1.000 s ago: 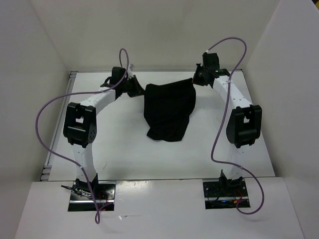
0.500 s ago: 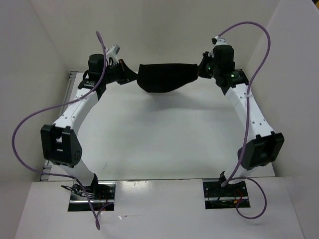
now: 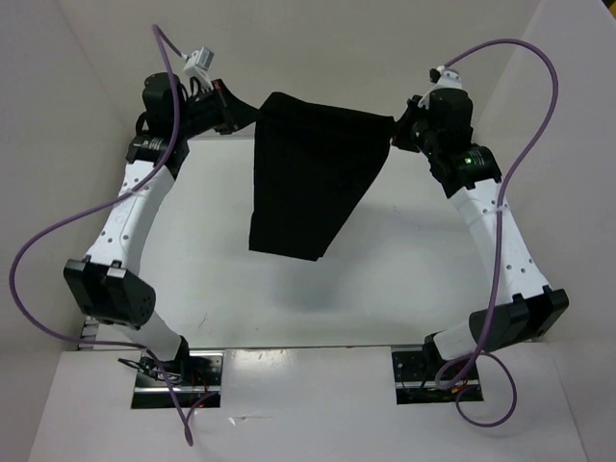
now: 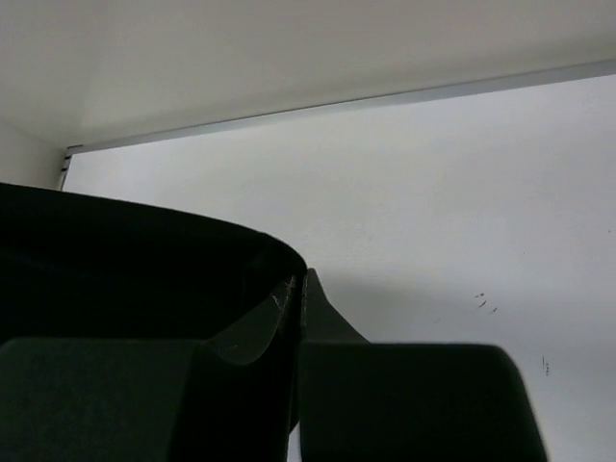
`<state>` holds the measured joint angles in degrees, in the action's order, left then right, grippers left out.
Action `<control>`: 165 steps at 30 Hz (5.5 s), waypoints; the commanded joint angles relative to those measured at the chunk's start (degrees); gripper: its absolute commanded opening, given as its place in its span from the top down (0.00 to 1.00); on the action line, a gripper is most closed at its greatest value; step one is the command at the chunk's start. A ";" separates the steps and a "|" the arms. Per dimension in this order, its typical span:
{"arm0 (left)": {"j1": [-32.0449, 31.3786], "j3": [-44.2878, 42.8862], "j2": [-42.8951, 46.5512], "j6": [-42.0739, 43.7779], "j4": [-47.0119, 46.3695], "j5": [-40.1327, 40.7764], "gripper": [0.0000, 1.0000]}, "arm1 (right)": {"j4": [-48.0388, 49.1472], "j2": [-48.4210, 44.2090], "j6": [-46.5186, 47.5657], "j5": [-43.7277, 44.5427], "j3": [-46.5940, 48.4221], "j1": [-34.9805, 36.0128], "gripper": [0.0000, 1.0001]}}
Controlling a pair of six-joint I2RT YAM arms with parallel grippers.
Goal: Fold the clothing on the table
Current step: Flatten the skirt out
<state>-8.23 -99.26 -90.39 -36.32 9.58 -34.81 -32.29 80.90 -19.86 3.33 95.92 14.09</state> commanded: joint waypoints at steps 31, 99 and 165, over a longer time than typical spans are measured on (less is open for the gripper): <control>-0.65 -5.05 -8.64 1.00 6.15 -5.89 1.00 | -11.81 16.14 1.50 0.96 11.10 3.23 0.99; 0.41 24.13 -11.28 1.77 -13.18 1.67 0.97 | 14.80 6.62 8.26 -6.94 -18.05 0.86 1.00; -12.77 43.27 -14.39 -1.65 11.15 21.63 1.00 | -5.32 21.51 -20.65 -9.73 -39.21 17.53 1.00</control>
<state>-19.07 -60.62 -105.75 -38.22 10.24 -15.22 -31.24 103.13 -37.89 -3.86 62.37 26.70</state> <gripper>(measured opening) 0.000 0.001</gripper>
